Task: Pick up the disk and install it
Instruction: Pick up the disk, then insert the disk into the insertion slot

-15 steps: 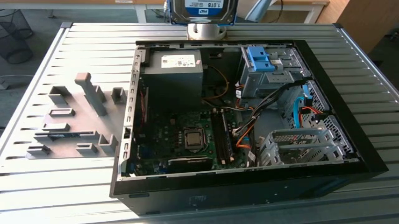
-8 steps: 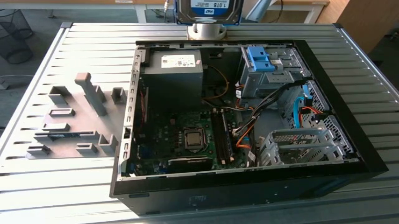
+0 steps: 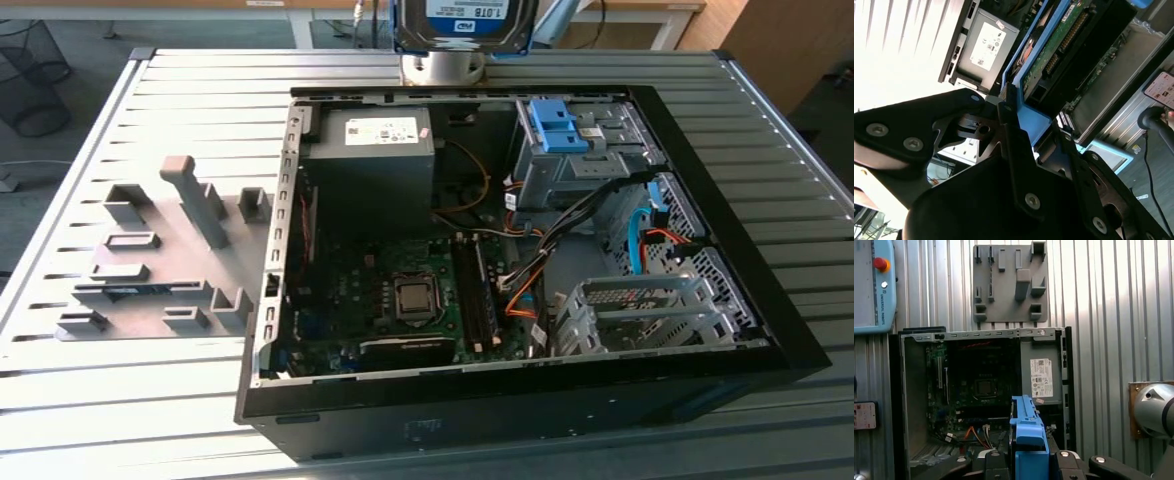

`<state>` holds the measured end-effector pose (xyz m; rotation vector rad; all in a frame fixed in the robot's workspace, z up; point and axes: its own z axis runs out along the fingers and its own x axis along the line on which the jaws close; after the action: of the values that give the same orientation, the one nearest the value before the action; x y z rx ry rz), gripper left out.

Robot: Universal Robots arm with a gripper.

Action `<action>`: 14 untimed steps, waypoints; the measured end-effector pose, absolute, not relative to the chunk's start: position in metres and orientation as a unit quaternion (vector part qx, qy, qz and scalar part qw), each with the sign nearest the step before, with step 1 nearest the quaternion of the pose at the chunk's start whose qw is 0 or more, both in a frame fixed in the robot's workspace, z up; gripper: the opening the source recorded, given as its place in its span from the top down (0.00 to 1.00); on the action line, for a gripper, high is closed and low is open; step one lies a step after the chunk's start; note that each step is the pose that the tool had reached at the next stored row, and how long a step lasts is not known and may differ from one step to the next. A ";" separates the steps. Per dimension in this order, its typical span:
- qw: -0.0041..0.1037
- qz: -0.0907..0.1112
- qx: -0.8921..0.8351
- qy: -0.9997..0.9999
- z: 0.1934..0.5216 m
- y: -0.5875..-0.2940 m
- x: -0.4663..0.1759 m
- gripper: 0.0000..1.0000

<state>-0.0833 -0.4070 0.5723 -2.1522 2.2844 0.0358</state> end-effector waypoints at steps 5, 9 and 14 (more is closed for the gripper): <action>0.001 0.011 -0.686 0.728 0.572 -0.414 -0.079 0.64; 0.001 0.011 -0.686 0.728 0.572 -0.416 -0.079 0.64; 0.001 0.011 -0.686 0.728 0.572 -0.416 -0.078 0.64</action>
<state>-0.0782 -0.4159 0.5720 -2.1522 2.2843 0.0358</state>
